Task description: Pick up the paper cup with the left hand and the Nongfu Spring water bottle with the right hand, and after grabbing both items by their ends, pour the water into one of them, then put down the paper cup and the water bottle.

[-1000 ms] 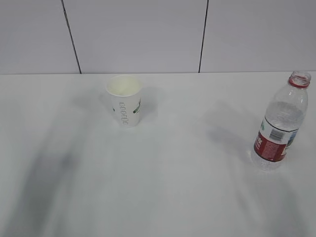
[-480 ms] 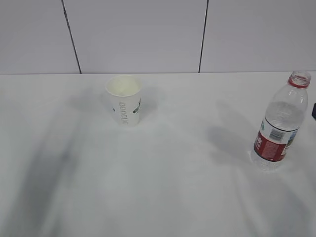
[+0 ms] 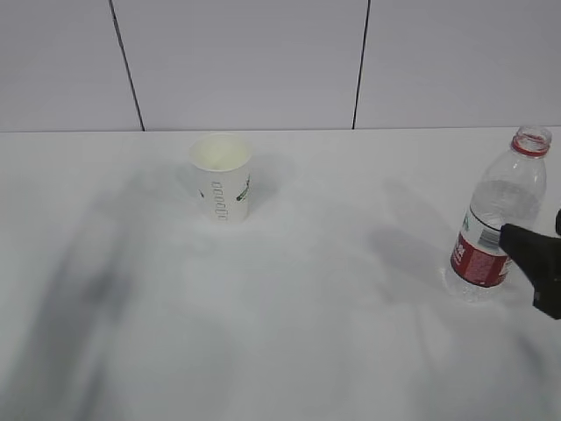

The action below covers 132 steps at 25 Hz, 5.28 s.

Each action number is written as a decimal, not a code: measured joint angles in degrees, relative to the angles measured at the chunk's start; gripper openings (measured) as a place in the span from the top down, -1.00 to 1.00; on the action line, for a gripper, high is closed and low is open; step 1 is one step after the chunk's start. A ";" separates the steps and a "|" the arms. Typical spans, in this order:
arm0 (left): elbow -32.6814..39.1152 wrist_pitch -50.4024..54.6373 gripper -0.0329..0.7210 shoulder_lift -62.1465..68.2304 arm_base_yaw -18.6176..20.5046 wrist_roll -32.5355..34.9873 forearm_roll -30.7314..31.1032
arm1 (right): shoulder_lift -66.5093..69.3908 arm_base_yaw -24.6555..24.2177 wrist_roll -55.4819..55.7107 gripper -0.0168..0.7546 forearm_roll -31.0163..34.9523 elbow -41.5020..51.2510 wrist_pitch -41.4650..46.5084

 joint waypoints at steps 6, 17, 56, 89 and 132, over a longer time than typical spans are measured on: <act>5.76 -11.07 -0.43 6.18 -2.96 -1.47 0.00 | 3.83 0.00 -0.01 -0.23 0.00 5.03 -7.28; 15.58 -33.62 -0.43 18.77 -9.32 -4.06 2.71 | 4.67 0.00 -2.81 -0.20 1.58 7.01 -11.20; 12.51 -40.82 -0.43 31.80 -9.58 -5.49 21.05 | 4.67 0.00 -10.43 -0.21 7.06 7.01 -11.54; 11.64 -41.62 -0.43 33.89 -9.58 -5.49 22.87 | 35.53 0.00 -20.65 -0.70 17.74 6.69 -35.27; 11.64 -41.75 -0.43 33.89 -9.58 -5.49 22.99 | 43.48 0.00 -22.37 -0.70 18.57 -4.89 -35.93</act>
